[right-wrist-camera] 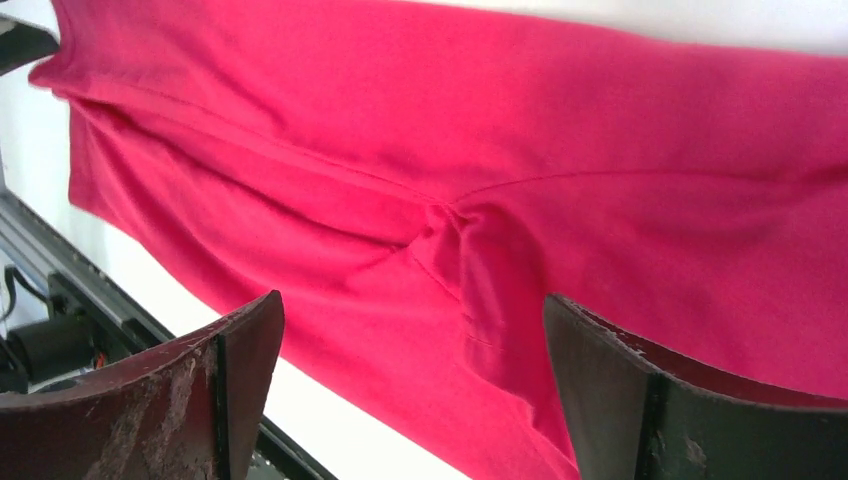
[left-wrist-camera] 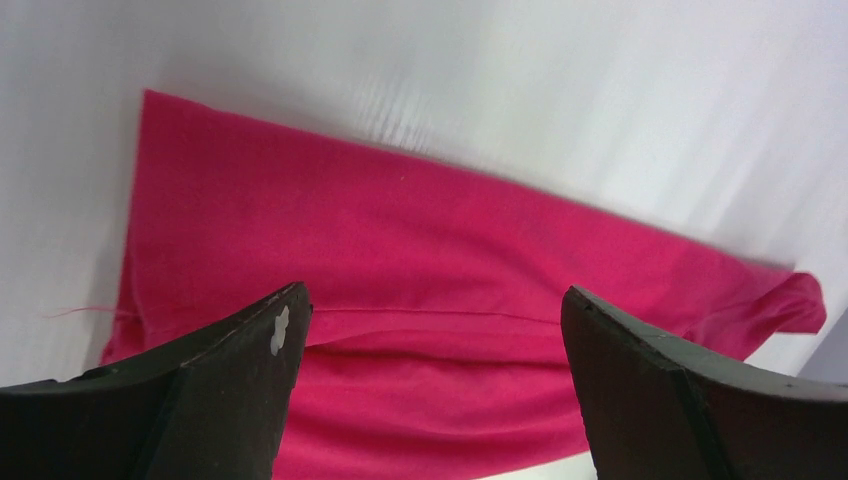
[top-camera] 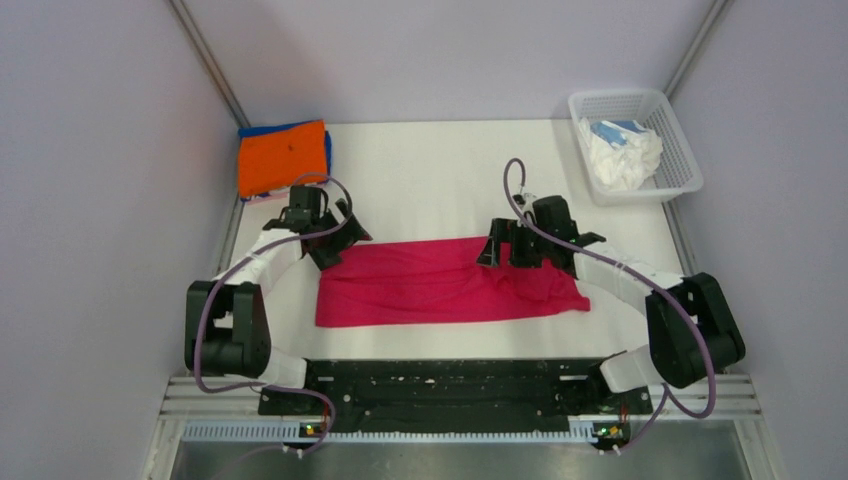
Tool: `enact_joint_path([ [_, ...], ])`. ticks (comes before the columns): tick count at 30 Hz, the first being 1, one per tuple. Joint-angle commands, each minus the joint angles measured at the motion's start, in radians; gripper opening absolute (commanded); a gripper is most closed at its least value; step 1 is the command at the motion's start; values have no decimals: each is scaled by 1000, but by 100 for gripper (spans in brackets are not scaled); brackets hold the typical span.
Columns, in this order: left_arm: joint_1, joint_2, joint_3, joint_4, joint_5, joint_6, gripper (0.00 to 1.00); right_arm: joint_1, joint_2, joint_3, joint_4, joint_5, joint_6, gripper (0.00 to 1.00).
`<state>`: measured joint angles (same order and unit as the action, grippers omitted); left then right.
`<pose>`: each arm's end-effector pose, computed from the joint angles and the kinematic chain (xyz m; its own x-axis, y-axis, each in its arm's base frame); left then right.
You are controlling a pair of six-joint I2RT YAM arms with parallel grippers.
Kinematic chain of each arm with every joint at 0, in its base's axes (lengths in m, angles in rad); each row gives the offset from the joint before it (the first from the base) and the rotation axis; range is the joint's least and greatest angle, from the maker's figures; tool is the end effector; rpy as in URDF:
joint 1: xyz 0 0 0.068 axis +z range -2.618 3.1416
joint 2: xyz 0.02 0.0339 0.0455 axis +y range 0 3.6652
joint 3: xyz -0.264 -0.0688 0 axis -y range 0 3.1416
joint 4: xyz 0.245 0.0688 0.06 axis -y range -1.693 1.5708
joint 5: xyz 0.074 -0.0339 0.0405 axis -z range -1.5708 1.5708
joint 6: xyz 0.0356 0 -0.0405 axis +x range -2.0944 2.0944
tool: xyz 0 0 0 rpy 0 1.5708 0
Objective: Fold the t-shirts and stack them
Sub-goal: Fold the other side of the tshirt into a rectangle
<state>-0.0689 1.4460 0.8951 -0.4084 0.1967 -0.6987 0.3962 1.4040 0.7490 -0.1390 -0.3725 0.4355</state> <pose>0.2887 -0.0269 0.2091 -0.7409 -0.5812 -0.3366 -0.3880 0.7795 -0.4918 0.2553 0.1208 0.1958 -0.8474 0.0714 -0.5261 -0.2617 0.8059 0.5311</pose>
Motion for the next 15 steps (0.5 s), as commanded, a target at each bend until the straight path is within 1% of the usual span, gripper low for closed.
enact_joint_path([
  [1,-1,31,-27,42,26,29,99,77,32,63,9,-60,-84,99],
  [4,-1,42,-30,31,2,32,99,116,44,44,-52,-62,-97,99],
  [7,0,36,-25,25,0,34,99,144,28,23,-122,-99,-134,99],
  [10,-2,31,-14,23,9,36,99,171,-5,27,-182,-187,-185,99],
  [12,-2,27,-2,26,28,36,99,173,-40,28,-183,-251,-188,99],
  [15,-5,23,8,34,63,36,99,173,-123,30,-177,-188,-161,99],
])
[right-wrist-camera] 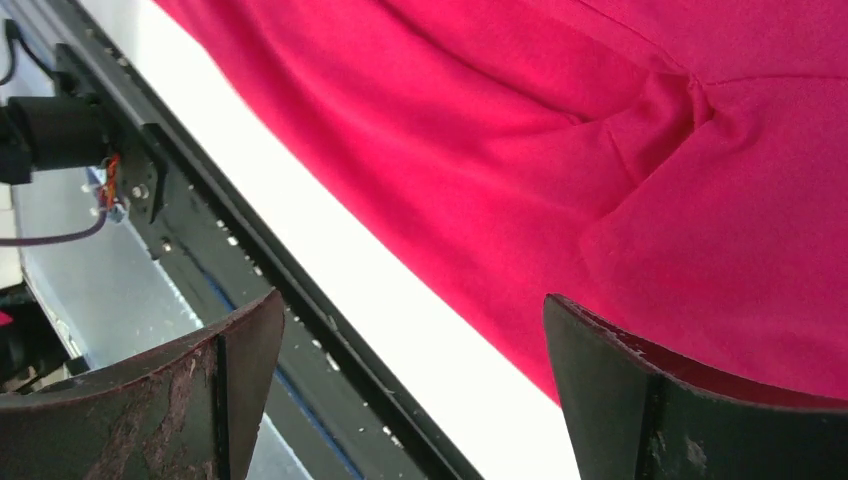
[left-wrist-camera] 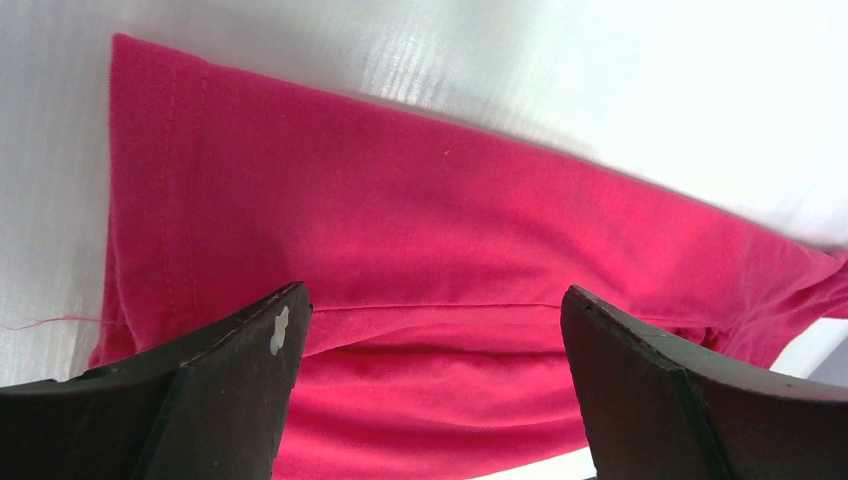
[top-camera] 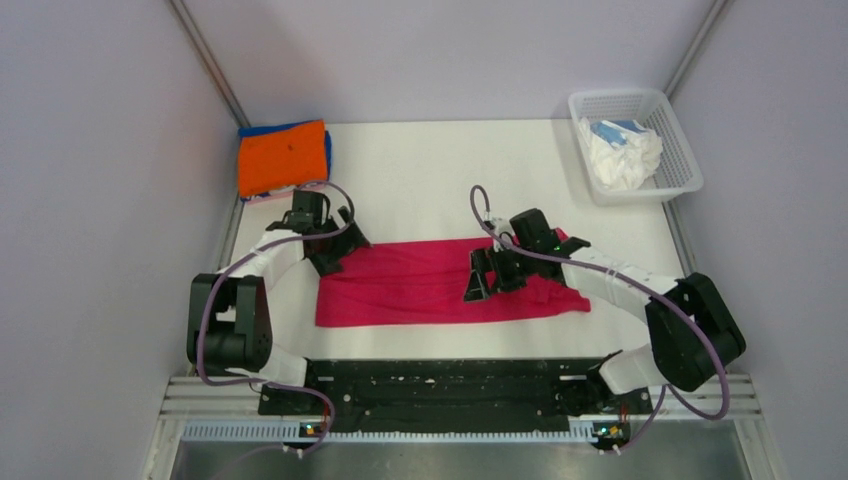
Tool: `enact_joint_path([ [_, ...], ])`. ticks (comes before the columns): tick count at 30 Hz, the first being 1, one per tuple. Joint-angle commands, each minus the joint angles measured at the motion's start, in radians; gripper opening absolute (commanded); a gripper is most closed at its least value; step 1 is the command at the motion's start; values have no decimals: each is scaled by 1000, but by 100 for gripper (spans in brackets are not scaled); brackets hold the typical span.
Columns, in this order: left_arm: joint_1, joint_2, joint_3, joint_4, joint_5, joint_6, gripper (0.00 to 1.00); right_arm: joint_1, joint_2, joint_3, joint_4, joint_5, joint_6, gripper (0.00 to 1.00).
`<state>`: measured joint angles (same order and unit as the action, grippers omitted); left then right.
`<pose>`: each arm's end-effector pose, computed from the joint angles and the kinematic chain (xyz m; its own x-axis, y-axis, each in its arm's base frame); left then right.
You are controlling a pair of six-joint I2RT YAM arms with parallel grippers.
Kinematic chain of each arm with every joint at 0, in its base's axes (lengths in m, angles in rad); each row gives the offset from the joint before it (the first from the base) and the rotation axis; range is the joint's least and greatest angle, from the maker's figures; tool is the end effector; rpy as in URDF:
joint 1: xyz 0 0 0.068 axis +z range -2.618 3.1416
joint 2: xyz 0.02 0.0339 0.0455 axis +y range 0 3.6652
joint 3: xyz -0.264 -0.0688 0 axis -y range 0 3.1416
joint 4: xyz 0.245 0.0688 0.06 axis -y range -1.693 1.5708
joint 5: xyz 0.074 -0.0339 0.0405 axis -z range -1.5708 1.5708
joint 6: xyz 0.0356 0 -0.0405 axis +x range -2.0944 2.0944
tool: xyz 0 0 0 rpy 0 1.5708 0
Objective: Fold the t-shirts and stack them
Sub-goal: Fold the other side of the tshirt into a rectangle, then rotate the tshirt 90 degrees
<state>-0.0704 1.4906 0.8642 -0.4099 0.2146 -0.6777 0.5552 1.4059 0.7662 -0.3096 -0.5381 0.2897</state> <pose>0.2867 -0.0278 0.1880 -0.7796 -0.5592 -0.2819 -0.4004 0.7913 -0.4622 0.2198 0.1578 0.1908 -0.8638 -0.2472 -0.4390 -0.4794 0.6710 0.5656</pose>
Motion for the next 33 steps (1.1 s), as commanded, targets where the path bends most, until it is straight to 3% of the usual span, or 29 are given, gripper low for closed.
enact_joint_path([
  [1,-9,-23,42,38,54,16,99,13,-152,14,-8,25,7,99],
  [5,-43,-13,57,42,61,19,99,-37,-245,7,-43,217,145,99],
  [9,-85,33,71,47,63,26,99,-166,-286,-79,-50,228,271,99],
  [14,-100,89,72,15,44,48,99,-267,-219,-157,-19,208,333,99],
  [19,-101,96,1,7,27,45,99,-334,-81,-156,87,293,343,99],
  [27,-193,-17,-187,29,38,-109,99,-383,353,181,214,283,276,99],
  [33,-381,-123,-246,57,73,-295,99,-376,735,701,142,188,201,99],
])
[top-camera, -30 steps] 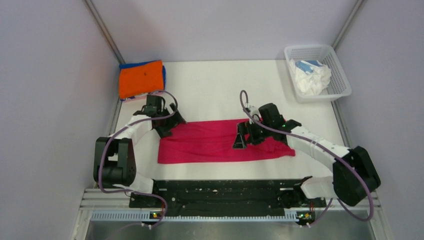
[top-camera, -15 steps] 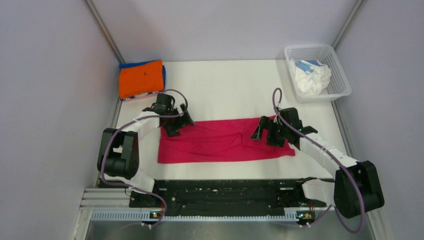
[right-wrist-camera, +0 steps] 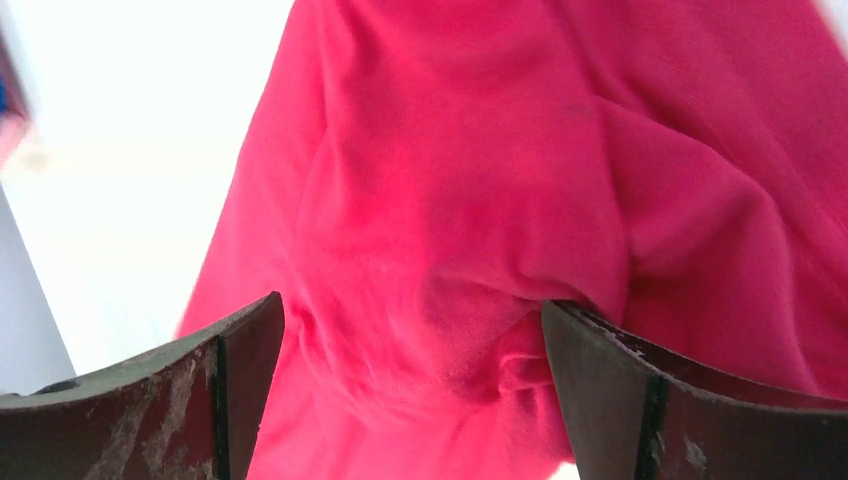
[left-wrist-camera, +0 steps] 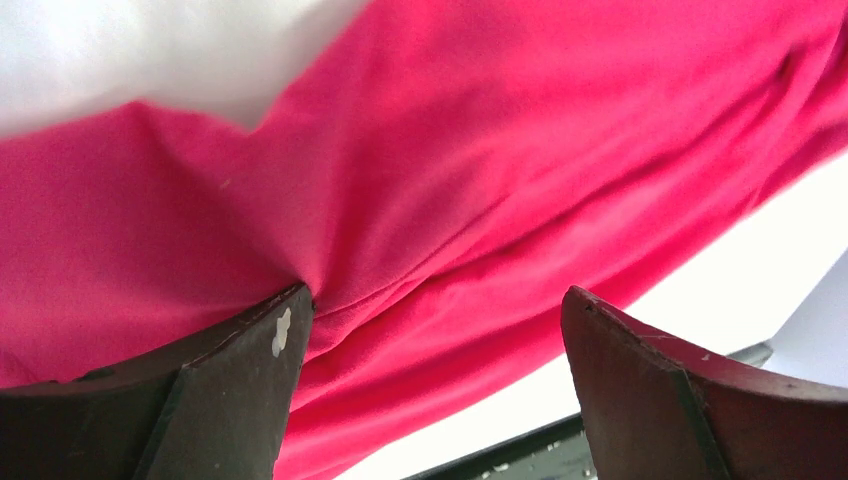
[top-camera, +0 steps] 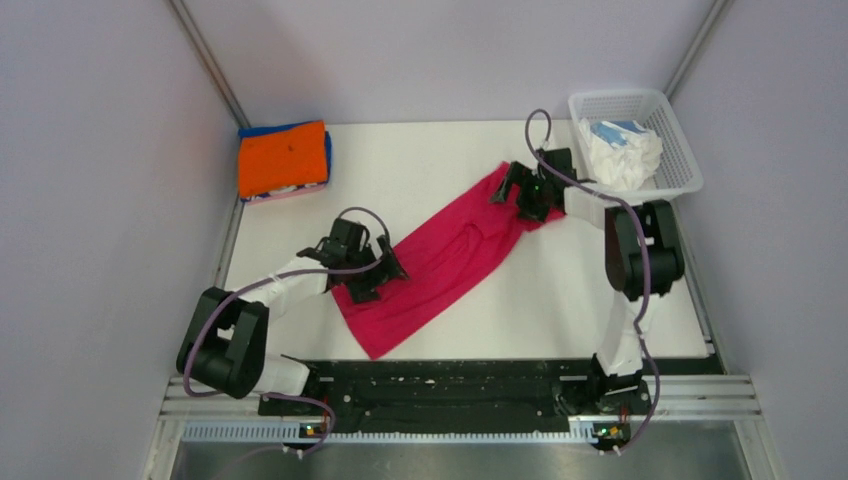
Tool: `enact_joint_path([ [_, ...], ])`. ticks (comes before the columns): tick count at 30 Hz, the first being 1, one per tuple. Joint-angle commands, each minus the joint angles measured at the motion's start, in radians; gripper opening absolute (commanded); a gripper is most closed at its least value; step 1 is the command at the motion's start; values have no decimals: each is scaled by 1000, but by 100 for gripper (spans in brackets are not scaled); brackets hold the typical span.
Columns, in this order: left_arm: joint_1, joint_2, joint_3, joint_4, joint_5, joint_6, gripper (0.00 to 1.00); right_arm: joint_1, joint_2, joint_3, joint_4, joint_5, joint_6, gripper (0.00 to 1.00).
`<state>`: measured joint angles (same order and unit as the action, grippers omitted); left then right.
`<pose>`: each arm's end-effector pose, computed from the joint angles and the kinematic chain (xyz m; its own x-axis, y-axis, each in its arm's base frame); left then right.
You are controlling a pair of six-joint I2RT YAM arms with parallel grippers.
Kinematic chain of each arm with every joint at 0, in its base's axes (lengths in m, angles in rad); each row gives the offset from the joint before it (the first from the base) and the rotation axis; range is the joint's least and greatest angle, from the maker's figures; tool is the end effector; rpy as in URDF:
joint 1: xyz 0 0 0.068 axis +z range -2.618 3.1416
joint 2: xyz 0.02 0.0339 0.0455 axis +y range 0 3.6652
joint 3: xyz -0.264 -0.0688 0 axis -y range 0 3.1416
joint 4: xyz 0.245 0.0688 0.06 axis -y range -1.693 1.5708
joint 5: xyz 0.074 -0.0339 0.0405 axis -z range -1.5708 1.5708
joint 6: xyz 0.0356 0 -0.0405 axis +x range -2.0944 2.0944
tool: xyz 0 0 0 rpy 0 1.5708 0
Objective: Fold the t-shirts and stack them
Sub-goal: Rotate the tshirt 90 degrees
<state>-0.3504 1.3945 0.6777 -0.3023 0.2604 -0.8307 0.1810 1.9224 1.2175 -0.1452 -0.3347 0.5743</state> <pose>0.2360 -0.0960 0.1654 -0.8779 -0.4388 -0.1915 -0.2815 0.7967 -0.5349 0.3987 0.0848 0.1674 -0.8287 0.3700 -0.4200 0.0797 0.8207 0.5657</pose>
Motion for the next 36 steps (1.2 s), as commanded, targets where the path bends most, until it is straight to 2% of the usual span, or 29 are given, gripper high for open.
enact_joint_path([
  [1,-123,-30,-57,-44,27,-156,99,6,276,344,-35,-37,-89,99],
  [4,-173,0,-28,-20,78,-146,99,43,486,661,-106,-65,-107,99],
  [7,-220,88,6,73,151,-126,99,93,725,1082,-285,-128,-117,99],
  [9,-251,174,65,88,189,-103,99,126,831,1251,-301,-147,-116,99],
  [11,-275,246,127,59,199,-86,99,147,862,1284,-258,-161,-96,99],
  [14,-306,277,197,31,178,-60,99,164,815,1182,-115,-140,-79,99],
  [18,-314,240,298,-49,106,-11,99,173,793,1264,-88,-120,-85,99],
  [21,-314,187,320,-59,84,-3,99,173,725,1279,-83,-95,-109,99],
  [25,-317,85,290,-104,31,-2,99,172,565,1192,-114,-59,-193,99],
  [28,-314,0,256,-196,-68,1,99,172,406,1033,-180,9,-248,99],
  [32,-310,-118,185,-317,-219,-20,99,186,89,587,-139,74,-233,99],
  [34,-306,-179,121,-330,-242,-30,98,203,-65,313,-107,122,-198,99],
  [36,-301,-232,55,-316,-219,-38,95,222,-196,108,-88,146,-149,99],
])
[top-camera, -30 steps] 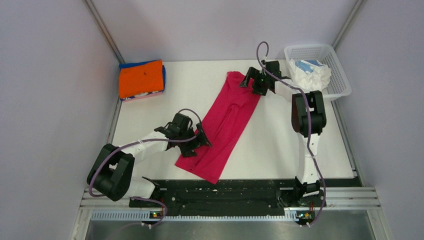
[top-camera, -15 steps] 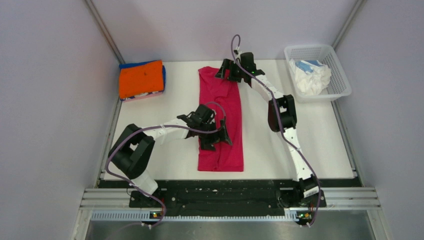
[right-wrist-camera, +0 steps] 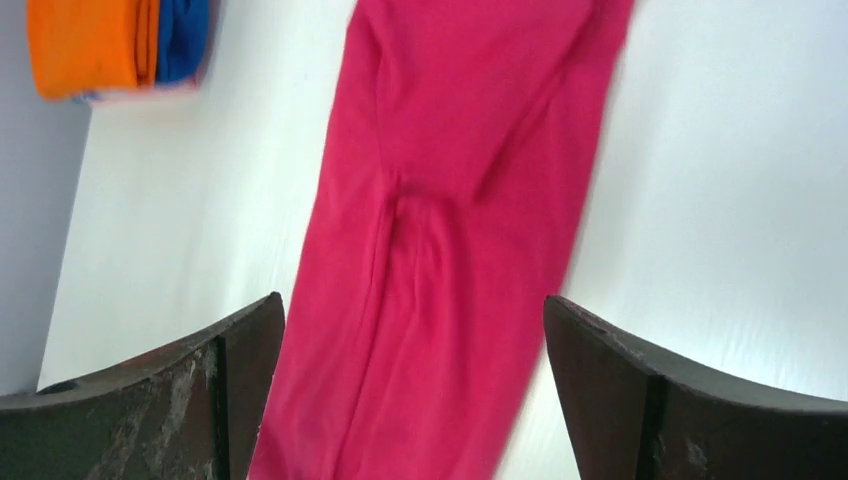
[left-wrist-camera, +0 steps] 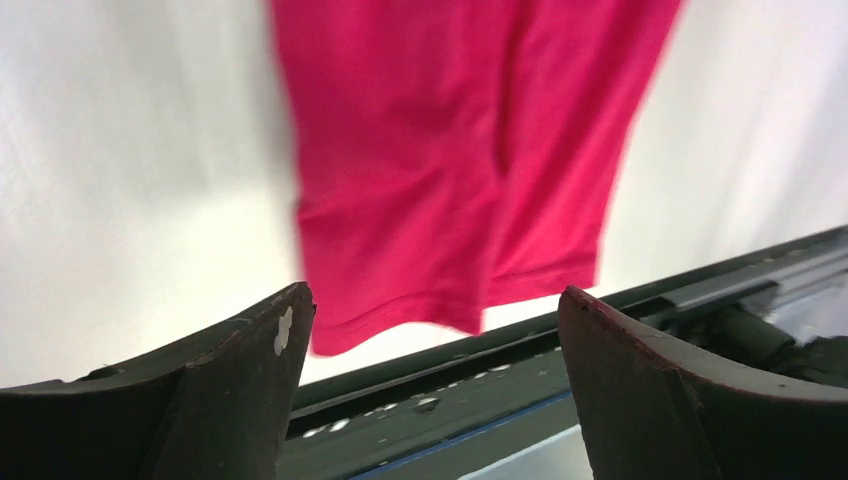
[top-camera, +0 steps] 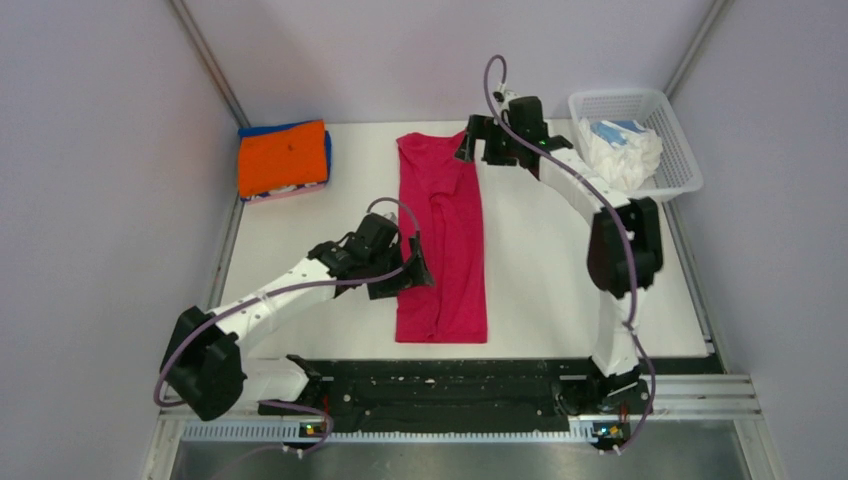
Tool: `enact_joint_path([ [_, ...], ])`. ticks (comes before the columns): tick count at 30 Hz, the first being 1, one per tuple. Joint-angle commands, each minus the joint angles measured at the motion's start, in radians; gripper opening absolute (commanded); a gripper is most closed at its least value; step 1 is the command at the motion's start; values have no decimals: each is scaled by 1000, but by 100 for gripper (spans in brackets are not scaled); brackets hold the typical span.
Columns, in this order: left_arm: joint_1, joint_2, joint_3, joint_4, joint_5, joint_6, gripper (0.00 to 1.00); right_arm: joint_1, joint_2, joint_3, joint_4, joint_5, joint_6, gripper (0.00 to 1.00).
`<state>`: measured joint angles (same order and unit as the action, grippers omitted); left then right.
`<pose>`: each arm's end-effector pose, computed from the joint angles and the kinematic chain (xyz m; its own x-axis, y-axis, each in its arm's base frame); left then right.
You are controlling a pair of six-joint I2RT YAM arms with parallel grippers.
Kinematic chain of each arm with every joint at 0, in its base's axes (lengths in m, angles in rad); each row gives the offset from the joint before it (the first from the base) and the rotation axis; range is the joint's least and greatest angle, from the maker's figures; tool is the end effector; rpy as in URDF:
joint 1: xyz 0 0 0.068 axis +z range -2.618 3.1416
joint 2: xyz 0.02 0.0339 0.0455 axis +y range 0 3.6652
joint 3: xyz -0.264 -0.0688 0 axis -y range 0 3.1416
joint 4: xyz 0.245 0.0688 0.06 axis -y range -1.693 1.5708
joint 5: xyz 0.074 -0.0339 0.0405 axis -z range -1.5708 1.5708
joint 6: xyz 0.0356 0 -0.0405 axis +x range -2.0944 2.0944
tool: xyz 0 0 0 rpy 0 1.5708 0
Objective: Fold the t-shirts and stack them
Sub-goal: Rotate the tshirt 90 degrees, then grab the bottom of the folded rectangular tshirt with both arms
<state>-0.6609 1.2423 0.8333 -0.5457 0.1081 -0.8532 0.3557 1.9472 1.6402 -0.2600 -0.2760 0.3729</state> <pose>0.1924 -0.1545 0.2317 -0.9205 -0.2330 -0.3136 -0.0518 0.8683 -0.4932 0.4279 0.1693 0.2840 -0.6695 0.1252 -0.7322 -0.3293 0.8335 0.4436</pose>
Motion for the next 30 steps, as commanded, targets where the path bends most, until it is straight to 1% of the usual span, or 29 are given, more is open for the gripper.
enact_joint_path([
  [1,13,-94,-130,-53,-45,-21,93,55,-272,-398,14,81,65,99],
  [4,13,-109,-209,14,15,-34,86,91,-420,-594,-71,90,93,99],
  [7,13,-81,-256,75,78,-32,80,158,-554,-768,-101,14,154,99],
  [8,13,-66,-258,82,95,-28,77,186,-587,-812,-114,0,160,99],
  [10,14,-32,-262,84,113,-16,71,258,-640,-896,-137,23,175,98],
  [14,14,-24,-293,118,116,-8,63,328,-712,-1009,-117,-15,243,91],
  [19,13,-32,-318,141,84,1,55,360,-734,-1103,-49,-66,320,78],
  [22,14,-18,-332,187,98,2,51,368,-725,-1121,-14,-71,336,67],
  [23,13,-4,-325,192,105,1,48,373,-717,-1123,-11,-71,338,64],
  [26,11,23,-321,201,130,-2,36,384,-695,-1147,33,-78,362,58],
  [28,12,15,-342,216,138,-10,24,387,-663,-1162,68,-89,370,52],
  [30,11,3,-362,214,139,-19,15,394,-628,-1163,92,-96,369,47],
])
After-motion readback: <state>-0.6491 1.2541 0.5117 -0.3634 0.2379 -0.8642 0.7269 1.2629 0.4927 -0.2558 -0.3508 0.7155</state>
